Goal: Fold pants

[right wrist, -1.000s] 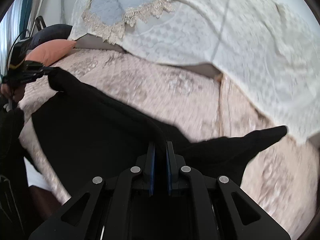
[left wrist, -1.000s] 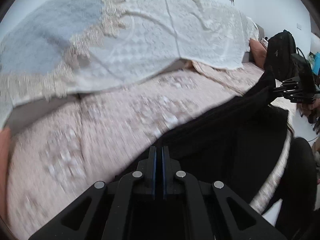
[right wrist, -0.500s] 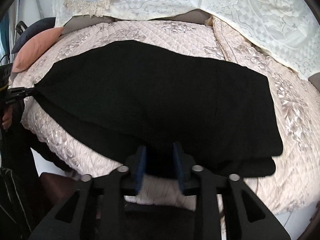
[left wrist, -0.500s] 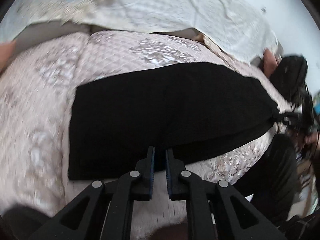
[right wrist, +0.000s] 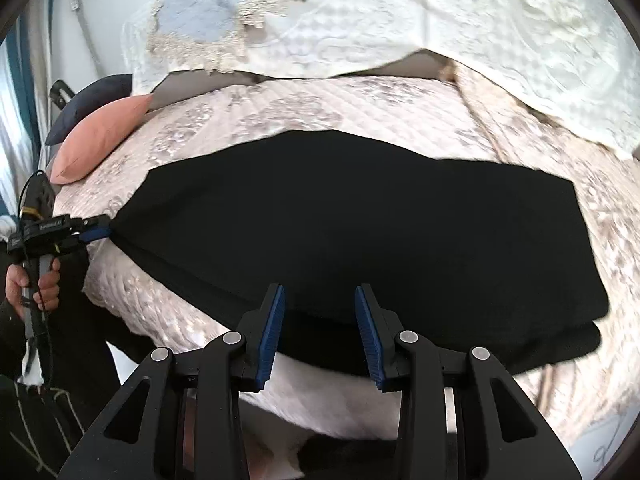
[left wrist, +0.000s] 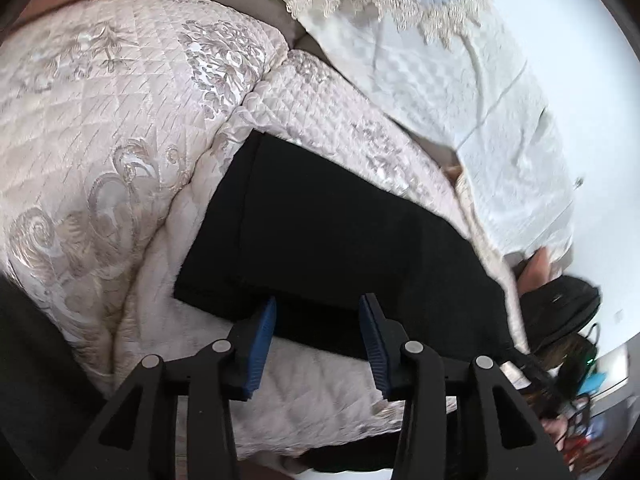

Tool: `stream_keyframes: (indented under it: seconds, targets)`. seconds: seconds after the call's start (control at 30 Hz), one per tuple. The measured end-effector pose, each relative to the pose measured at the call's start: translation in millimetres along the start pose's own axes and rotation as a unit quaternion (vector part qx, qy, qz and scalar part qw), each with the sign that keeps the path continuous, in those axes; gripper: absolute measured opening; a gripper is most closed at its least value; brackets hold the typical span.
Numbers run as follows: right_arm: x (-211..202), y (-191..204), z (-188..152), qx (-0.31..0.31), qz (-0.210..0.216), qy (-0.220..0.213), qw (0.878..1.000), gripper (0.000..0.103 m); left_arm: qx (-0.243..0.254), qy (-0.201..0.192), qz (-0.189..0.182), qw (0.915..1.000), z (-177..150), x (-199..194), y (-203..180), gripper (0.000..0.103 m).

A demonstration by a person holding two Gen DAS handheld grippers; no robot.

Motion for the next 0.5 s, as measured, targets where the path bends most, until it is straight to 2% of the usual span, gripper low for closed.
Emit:
stream_keyframes:
  seconds: [0.13, 0.23, 0.4, 0.43, 0.5]
  targets:
    - [7, 13, 6, -0.009, 0.016, -0.004, 1.000, 0.038, -0.028, 0.003, -0.015, 0.9995, 1, 1, 6, 0.050]
    - [9, 12, 5, -0.002, 0.010, -0.002, 1.000, 0.038, -0.053, -0.004, -0.029, 0.9982, 1, 0, 11, 0.054]
    - [4, -1, 4, 0.029, -0.006, -0.011, 1.000, 0.038, -0.046, -0.019, -0.013, 0.9987, 9, 9, 7, 0.051]
    - [3, -4, 4, 0.037, -0.014, -0.012, 0.999, 0.038, -0.037, -0.020, -0.003, 0.9991, 12, 12, 3, 0.033]
    - [1, -10, 3, 0.050, -0.028, -0.015, 0.998, 0.038, -0.018, -0.017, 0.021, 0.9995, 14, 18, -2, 0.004]
Point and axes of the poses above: each gripper's, at about its wrist camera, not at the fingertips, and x roughly the way its jaws point, y to its left, z to its top, the point moved 2 cm from there along x, roughly the way its jaws point, and after that the axes turned 4 degrees about -y, right-handed, at the moved point
